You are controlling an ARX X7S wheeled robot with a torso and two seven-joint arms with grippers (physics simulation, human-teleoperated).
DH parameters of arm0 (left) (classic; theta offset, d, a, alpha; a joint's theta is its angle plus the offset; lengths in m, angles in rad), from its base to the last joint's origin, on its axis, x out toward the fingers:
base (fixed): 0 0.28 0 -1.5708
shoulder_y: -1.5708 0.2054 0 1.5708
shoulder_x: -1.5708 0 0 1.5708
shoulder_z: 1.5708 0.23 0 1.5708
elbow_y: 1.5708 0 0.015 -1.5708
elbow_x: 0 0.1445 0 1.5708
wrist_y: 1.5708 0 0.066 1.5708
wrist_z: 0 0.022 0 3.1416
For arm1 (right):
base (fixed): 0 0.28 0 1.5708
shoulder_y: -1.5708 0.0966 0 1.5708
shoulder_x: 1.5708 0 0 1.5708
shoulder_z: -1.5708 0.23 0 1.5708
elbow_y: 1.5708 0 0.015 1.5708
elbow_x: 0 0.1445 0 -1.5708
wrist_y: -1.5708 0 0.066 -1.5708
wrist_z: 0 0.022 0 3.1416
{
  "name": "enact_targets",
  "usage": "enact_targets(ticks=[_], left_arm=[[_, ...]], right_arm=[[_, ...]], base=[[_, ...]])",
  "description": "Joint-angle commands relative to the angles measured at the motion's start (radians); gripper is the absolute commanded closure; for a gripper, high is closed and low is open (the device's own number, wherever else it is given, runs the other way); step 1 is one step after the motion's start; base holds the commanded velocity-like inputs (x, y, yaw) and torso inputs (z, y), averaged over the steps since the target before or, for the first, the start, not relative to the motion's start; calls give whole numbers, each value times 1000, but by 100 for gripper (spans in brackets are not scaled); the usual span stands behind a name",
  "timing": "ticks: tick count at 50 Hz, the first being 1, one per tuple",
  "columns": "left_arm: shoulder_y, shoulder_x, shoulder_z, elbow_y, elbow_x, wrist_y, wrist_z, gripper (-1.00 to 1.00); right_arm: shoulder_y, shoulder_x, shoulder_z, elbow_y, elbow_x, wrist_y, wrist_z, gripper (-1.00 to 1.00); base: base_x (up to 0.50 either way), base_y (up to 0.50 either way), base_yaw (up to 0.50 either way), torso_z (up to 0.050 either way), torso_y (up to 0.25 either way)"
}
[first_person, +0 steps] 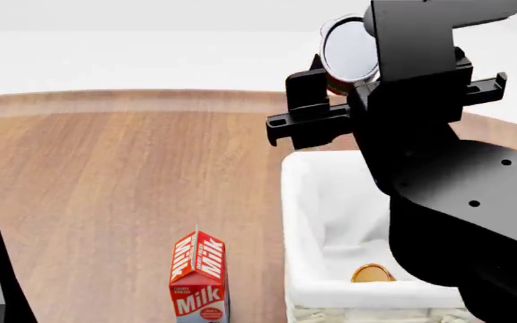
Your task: Pick up the alphabet soup and the tomato sauce, and put them in the basket.
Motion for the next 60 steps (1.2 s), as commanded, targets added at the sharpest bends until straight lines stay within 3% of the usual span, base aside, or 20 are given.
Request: enact_targets(ticks=[1, 19, 60], left_arm=[[4, -7, -5, 12, -4, -4, -4, -100], [-2, -7, -5, 7, -12, 1, -5, -100], [19, -13, -7, -14, -13, 37, -13, -100]], right_arm=[[-10, -126, -40, 275, -116, -5, -79, 100], [-127, -241, -47, 582, -146, -103, -125, 100], [-287, -329, -80, 798, -199, -198, -169, 100]], base=[[0, 0, 0, 0, 0], [0, 0, 0, 1, 0], [0, 0, 0, 0, 0]])
